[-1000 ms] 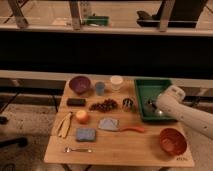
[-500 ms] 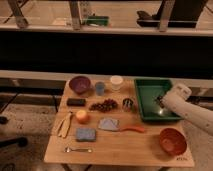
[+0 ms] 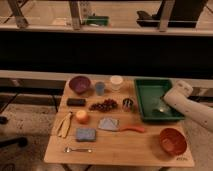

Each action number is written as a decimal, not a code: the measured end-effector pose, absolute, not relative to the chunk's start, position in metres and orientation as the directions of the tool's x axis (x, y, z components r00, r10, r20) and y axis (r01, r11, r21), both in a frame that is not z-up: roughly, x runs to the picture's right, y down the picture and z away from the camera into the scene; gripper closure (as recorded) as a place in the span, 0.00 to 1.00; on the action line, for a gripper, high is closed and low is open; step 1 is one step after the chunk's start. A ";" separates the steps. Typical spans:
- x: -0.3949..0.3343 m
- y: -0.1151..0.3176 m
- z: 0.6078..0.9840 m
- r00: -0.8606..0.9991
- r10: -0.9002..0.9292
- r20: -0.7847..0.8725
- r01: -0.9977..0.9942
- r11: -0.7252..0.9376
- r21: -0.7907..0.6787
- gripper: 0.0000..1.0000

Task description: Wipe tray with brush

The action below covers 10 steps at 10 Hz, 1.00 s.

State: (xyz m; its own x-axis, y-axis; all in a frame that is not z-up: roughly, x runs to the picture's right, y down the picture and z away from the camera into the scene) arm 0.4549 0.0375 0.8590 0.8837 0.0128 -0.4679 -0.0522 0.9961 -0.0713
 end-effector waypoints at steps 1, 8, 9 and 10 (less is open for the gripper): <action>0.451 0.031 0.862 0.885 0.022 -0.465 -0.058 0.996 -0.062 1.00; 0.423 -0.032 0.919 0.897 0.067 -0.436 -0.087 0.996 -0.027 1.00; 0.423 -0.044 0.934 0.893 0.071 -0.444 -0.091 0.996 -0.024 1.00; 0.418 -0.054 0.946 0.892 0.070 -0.447 -0.088 0.996 -0.021 1.00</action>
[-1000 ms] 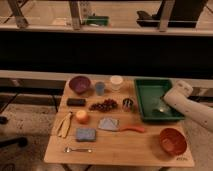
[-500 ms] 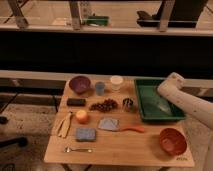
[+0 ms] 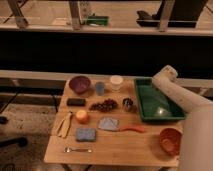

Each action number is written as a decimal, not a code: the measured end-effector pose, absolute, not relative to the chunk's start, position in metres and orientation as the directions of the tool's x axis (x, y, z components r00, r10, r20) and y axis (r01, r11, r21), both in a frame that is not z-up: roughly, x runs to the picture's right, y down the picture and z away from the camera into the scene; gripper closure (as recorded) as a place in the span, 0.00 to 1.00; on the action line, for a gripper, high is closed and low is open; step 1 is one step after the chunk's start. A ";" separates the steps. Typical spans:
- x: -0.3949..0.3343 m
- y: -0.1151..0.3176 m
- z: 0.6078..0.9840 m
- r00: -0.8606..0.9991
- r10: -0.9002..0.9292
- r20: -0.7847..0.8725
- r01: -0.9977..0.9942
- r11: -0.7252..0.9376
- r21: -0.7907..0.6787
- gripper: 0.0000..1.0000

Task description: Wipe tray with brush

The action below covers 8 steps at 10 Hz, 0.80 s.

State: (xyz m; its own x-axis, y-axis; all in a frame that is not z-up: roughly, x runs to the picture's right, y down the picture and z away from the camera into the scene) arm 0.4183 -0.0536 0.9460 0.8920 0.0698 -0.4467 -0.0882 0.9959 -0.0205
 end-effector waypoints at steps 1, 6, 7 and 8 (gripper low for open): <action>0.415 -0.059 0.952 0.891 0.070 -0.449 -0.087 0.996 -0.016 1.00; 0.378 -0.067 0.951 0.899 0.058 -0.434 -0.051 0.998 0.028 1.00; 0.373 -0.063 0.946 0.904 0.057 -0.423 -0.049 0.998 0.030 1.00; 0.365 -0.057 0.940 0.913 0.053 -0.405 -0.046 0.999 0.028 1.00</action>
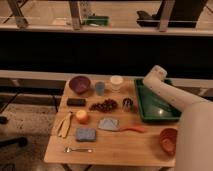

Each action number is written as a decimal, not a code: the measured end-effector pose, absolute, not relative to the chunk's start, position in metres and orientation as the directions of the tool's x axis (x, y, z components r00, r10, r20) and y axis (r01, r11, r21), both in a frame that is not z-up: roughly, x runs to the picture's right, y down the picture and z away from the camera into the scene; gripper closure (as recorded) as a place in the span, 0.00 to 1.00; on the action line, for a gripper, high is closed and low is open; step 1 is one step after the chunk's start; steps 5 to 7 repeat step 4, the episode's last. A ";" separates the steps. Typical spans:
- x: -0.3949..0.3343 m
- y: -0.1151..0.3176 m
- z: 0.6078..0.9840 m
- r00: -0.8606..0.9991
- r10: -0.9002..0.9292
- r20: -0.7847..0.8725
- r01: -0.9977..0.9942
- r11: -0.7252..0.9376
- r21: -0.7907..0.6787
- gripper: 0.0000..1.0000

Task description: Wipe tray with brush

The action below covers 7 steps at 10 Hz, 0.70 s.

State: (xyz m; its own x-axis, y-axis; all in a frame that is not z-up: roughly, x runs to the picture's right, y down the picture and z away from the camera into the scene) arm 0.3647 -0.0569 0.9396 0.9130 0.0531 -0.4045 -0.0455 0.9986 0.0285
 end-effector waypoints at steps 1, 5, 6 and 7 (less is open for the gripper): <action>0.356 -0.049 0.933 0.924 0.052 -0.379 -0.047 0.999 0.023 1.00; 0.341 -0.028 0.915 0.948 0.062 -0.312 -0.067 0.998 -0.005 1.00; 0.341 -0.028 0.915 0.948 0.062 -0.312 -0.067 0.998 -0.005 1.00; 0.341 -0.028 0.915 0.948 0.062 -0.312 -0.067 0.998 -0.005 1.00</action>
